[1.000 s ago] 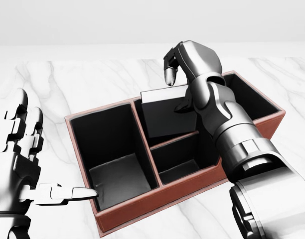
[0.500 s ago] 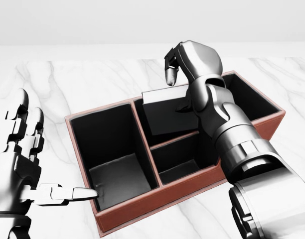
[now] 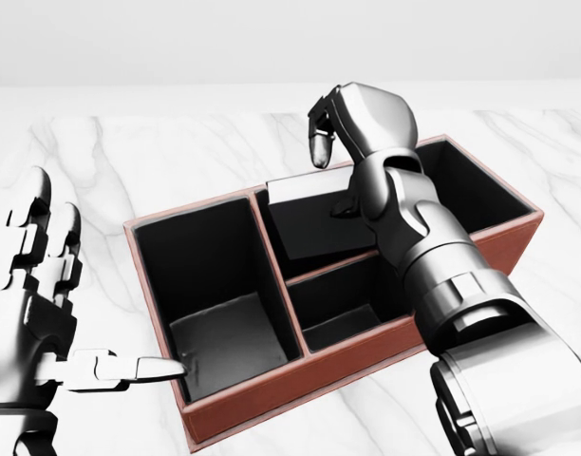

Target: Pick up the book and place it in the front compartment of the caddy.

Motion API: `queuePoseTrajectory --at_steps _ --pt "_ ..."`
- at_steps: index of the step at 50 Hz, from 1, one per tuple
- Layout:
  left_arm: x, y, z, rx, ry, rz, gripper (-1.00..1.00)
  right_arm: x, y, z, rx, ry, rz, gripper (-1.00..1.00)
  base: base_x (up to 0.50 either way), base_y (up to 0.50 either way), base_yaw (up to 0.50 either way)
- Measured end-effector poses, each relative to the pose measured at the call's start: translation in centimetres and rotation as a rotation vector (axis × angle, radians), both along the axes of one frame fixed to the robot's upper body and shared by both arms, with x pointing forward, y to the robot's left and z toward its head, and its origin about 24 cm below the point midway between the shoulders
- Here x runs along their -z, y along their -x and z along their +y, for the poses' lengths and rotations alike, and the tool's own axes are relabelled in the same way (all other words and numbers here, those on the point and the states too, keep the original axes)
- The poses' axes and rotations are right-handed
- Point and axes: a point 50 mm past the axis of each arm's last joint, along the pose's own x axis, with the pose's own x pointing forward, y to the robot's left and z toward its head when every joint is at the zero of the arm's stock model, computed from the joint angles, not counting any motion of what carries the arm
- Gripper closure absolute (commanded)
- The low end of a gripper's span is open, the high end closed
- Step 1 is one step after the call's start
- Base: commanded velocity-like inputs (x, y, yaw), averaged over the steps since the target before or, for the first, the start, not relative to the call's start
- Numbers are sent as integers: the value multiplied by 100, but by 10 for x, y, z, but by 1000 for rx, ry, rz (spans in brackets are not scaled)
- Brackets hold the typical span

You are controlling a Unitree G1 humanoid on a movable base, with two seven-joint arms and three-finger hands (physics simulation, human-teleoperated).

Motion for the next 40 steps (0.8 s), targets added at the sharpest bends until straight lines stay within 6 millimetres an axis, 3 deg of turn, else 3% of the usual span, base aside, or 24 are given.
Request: queuePoseTrajectory --at_steps 40 --pt "-1 0 0 0 1 -3 -99 7 2 4 -7 38 -3 100 0 0 0"
